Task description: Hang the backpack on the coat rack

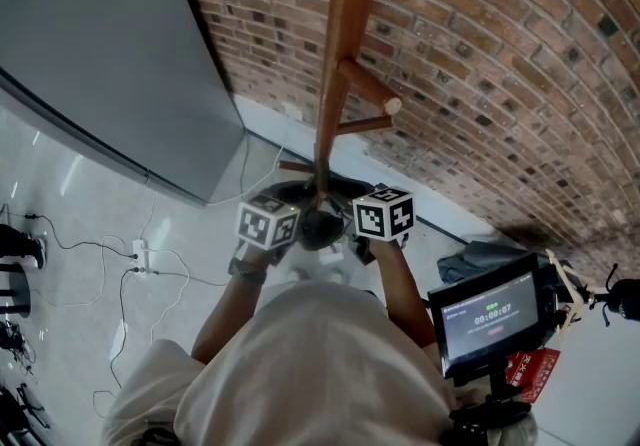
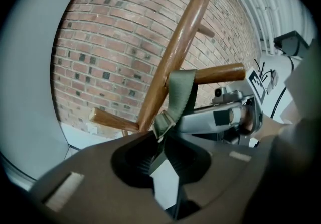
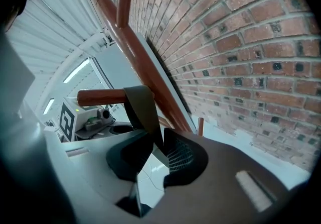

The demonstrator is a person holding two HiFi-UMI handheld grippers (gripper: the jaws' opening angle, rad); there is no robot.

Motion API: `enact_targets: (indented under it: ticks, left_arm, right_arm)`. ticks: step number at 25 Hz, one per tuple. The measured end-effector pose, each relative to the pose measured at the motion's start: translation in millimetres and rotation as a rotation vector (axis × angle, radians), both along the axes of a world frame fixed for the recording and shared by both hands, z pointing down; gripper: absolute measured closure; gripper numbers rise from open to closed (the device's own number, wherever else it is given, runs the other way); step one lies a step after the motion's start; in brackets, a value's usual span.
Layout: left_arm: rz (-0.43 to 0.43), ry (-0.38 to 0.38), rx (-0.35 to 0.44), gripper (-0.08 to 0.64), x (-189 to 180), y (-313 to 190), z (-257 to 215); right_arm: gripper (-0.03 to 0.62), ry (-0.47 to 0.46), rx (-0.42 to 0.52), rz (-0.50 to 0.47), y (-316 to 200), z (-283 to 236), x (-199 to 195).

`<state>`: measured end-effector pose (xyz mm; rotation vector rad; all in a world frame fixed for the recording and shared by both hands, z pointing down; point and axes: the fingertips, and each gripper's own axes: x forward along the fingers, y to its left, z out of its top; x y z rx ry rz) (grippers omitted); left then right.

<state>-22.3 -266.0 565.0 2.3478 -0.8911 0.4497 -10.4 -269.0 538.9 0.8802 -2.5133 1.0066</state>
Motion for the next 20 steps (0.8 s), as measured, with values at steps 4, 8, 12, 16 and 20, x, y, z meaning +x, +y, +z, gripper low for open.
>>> enact_targets:
  ticks: [4,8,12,16,20]
  left_arm:
    - [-0.009,0.026,-0.006,0.494,2,-1,1]
    - [0.034,0.056,-0.013,0.434,8,1,-1]
    - [0.051,0.054,-0.005,0.402,9,2,-3]
    - [0.055,0.007,0.028,0.395,7,4,-3]
    - [0.041,-0.034,0.047,0.379,-1,5,-2]
  right_arm:
    - [0.526,-0.002,0.003,-0.001,-1,-1,1]
    - [0.498,-0.020,0.015,-0.013,-2,-6,2]
    - [0.466,-0.056,0.032,-0.016,-2,-13,5]
    - [0.462,-0.065,0.045,-0.008,-1,-16,10]
    - [0.463,-0.067,0.051,-0.003,2,-20,16]
